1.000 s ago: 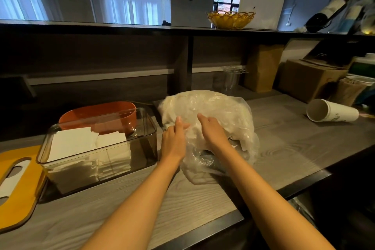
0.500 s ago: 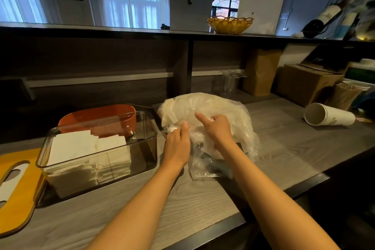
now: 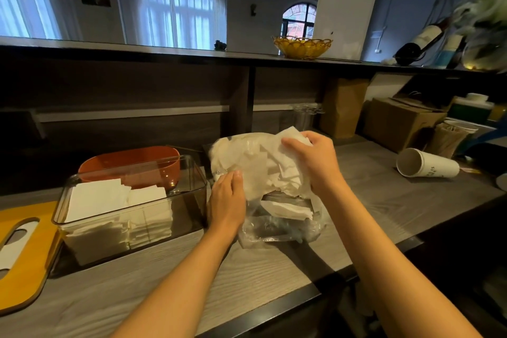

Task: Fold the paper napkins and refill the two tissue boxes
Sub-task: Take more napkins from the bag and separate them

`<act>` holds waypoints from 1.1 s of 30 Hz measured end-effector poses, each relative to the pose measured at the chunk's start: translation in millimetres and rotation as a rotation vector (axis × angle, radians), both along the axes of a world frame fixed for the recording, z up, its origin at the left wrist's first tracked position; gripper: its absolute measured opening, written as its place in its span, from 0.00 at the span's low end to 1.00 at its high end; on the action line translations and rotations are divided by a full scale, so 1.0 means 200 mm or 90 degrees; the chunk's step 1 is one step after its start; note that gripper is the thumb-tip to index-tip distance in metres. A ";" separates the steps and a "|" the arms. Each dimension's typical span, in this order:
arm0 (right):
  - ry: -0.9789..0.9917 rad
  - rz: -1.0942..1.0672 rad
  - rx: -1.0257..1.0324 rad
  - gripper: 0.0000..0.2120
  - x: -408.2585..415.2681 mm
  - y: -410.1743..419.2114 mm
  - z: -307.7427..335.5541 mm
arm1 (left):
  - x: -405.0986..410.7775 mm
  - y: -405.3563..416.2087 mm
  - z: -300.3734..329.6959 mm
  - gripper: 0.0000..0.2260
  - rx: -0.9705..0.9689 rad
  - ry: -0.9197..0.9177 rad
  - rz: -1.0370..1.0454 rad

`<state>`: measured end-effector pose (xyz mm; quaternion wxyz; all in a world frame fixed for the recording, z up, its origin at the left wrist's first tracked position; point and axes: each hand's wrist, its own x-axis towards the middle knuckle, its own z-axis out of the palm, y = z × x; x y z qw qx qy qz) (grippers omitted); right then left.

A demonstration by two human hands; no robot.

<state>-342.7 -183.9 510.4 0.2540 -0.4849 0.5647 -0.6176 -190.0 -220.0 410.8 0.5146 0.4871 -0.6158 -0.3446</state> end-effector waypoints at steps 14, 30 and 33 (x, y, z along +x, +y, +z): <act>-0.113 0.075 0.016 0.08 0.35 -0.15 -0.23 | 0.01 0.05 0.09 0.31 0.164 0.595 -0.212; -0.072 0.059 0.068 0.13 0.27 -0.23 -0.36 | -0.01 -0.13 0.02 0.14 0.341 0.781 -0.183; -0.059 0.119 0.143 0.12 0.22 -0.19 -0.34 | 0.00 -0.13 0.02 0.18 0.348 0.812 -0.198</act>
